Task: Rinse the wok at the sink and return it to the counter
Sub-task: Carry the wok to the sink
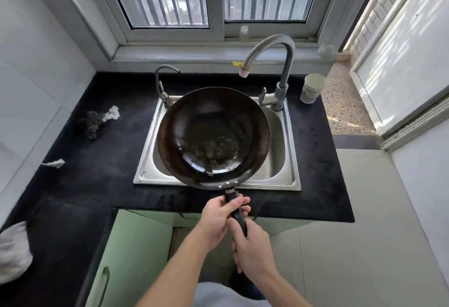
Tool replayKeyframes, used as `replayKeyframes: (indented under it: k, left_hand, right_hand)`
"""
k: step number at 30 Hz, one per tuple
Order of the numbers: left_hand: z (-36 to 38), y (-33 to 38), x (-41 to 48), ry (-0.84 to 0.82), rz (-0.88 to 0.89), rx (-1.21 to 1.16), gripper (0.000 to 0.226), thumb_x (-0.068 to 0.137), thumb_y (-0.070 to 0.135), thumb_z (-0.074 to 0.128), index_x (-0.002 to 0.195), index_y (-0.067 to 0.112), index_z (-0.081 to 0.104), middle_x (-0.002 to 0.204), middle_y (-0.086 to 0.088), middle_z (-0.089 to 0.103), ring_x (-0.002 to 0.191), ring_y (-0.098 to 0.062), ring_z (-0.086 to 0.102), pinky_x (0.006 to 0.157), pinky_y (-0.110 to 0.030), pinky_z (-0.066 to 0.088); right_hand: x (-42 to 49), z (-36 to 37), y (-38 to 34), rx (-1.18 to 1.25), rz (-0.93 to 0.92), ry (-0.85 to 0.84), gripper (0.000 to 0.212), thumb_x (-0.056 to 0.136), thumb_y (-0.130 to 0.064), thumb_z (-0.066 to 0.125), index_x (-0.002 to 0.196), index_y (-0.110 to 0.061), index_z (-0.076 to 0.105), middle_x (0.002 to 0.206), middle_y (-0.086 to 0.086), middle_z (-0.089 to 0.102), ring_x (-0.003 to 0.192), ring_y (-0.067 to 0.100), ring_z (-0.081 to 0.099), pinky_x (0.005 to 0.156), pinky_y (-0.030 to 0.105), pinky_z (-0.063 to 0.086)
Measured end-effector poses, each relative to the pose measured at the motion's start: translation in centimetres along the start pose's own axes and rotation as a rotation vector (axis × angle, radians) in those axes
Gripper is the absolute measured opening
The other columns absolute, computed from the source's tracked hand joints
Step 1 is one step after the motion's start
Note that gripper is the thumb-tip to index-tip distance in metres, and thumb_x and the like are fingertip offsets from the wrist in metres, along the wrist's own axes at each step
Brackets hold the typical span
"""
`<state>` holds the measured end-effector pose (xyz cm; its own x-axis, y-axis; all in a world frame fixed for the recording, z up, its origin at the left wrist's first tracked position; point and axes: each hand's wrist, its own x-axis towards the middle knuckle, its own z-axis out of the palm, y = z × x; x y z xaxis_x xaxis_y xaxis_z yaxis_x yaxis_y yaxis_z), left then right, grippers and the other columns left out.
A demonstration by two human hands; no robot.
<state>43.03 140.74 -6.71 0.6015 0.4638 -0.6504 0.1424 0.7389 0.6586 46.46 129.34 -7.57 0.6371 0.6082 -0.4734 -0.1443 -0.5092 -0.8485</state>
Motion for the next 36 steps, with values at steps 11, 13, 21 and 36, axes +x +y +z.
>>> replayKeyframes:
  k: [11, 13, 21, 36]
  left_hand:
    - [-0.3, 1.6, 3.8, -0.016, -0.092, 0.05, 0.03, 0.091, 0.003, 0.065, 0.117, -0.012, 0.061, 0.102, -0.017, 0.074, 0.08, -0.02, 0.073, 0.074, -0.03, 0.062]
    - [-0.5, 1.8, 4.3, -0.021, -0.115, 0.053, 0.028, 0.092, 0.004, 0.065, 0.114, -0.012, 0.064, 0.099, -0.017, 0.074, 0.08, -0.019, 0.074, 0.071, -0.026, 0.061]
    - [-2.0, 1.9, 6.0, 0.007, -0.171, 0.092, 0.026, 0.09, 0.012, 0.068, 0.107, -0.008, 0.071, 0.101, -0.019, 0.076, 0.092, -0.023, 0.074, 0.081, -0.028, 0.059]
    - [-4.5, 2.0, 7.3, -0.022, -0.292, 0.156, 0.025, 0.094, 0.014, 0.064, 0.11, -0.004, 0.069, 0.107, -0.015, 0.076, 0.101, -0.022, 0.074, 0.083, -0.03, 0.06]
  right_hand:
    - [3.2, 1.0, -0.3, -0.013, 0.062, 0.058, 0.035, 0.098, -0.042, 0.051, 0.069, -0.023, 0.059, 0.056, 0.003, 0.062, 0.045, 0.018, 0.056, 0.05, 0.042, 0.049]
    - [3.6, 1.4, -0.1, -0.034, 0.076, 0.079, 0.038, 0.092, -0.053, 0.048, 0.07, -0.024, 0.06, 0.058, 0.004, 0.064, 0.048, 0.021, 0.058, 0.053, 0.047, 0.051]
    - [5.3, 3.3, 0.1, -0.073, 0.105, 0.13, 0.039, 0.082, -0.068, 0.039, 0.079, -0.037, 0.061, 0.061, 0.002, 0.065, 0.056, 0.025, 0.064, 0.058, 0.053, 0.056]
    - [7.1, 5.5, 1.4, -0.052, 0.165, 0.123, 0.029, 0.101, -0.036, 0.049, 0.076, -0.025, 0.061, 0.055, 0.003, 0.063, 0.047, 0.017, 0.059, 0.048, 0.039, 0.048]
